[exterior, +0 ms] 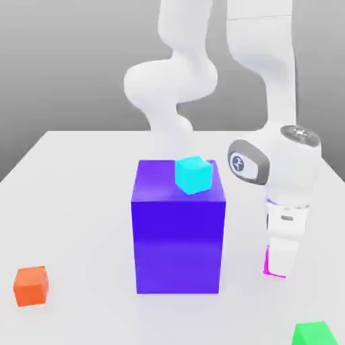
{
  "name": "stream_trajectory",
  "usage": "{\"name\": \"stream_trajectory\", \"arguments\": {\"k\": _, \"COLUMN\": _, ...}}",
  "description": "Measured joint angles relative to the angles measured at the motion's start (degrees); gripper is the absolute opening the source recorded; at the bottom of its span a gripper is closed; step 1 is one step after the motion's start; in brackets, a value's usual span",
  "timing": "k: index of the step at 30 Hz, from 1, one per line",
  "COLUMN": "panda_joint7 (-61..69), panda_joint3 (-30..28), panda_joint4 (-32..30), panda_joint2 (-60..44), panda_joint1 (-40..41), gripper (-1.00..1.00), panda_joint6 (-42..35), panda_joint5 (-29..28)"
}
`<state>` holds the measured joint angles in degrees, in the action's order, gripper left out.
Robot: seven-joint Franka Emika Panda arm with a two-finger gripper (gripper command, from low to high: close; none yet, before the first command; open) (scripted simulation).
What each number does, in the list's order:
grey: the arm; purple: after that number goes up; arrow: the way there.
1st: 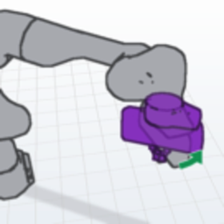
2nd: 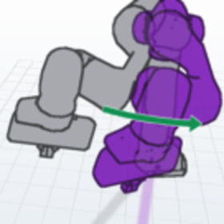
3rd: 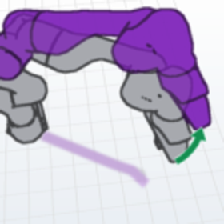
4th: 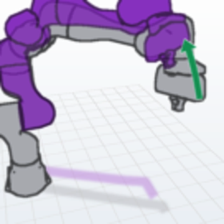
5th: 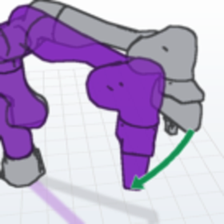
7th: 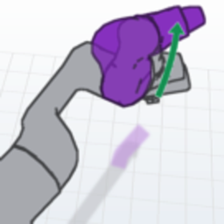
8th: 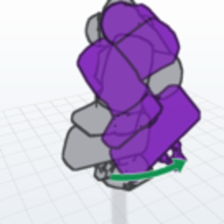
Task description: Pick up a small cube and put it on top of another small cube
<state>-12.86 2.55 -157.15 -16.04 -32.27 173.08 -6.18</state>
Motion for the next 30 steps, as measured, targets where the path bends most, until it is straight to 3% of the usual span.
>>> {"name": "stream_trajectory", "arguments": {"k": 6, "panda_joint7": 3.09, "panda_joint3": 2.18, "panda_joint4": -1.4, "panda_joint2": 10.72, "panda_joint1": 1.39, "gripper": -1.0, "panda_joint6": -9.28, "panda_joint5": 4.3}}
{"name": "stream_trajectory", "arguments": {"k": 22, "panda_joint7": 0.6, "panda_joint3": -3.23, "panda_joint4": 30.21, "panda_joint2": -1.15, "panda_joint1": 6.37, "gripper": -1.0, "panda_joint6": -29.02, "panda_joint5": 6.62}}
{"name": "stream_trajectory", "arguments": {"k": 26, "panda_joint7": 0.65, "panda_joint3": -3.49, "panda_joint4": 32.5, "panda_joint2": -8.34, "panda_joint1": 6.74, "gripper": -1.0, "panda_joint6": -24.12, "panda_joint5": 7.06}}
{"name": "stream_trajectory", "arguments": {"k": 27, "panda_joint7": 0.65, "panda_joint3": -3.56, "panda_joint4": 32.64, "panda_joint2": -9.54, "panda_joint1": 6.68, "gripper": 1.0, "panda_joint6": -23.08, "panda_joint5": 7.12}}
{"name": "stream_trajectory", "arguments": {"k": 30, "panda_joint7": 0.65, "panda_joint3": -3.56, "panda_joint4": 32.64, "panda_joint2": -9.54, "panda_joint1": 6.68, "gripper": 1.0, "panda_joint6": -23.08, "panda_joint5": 7.12}}
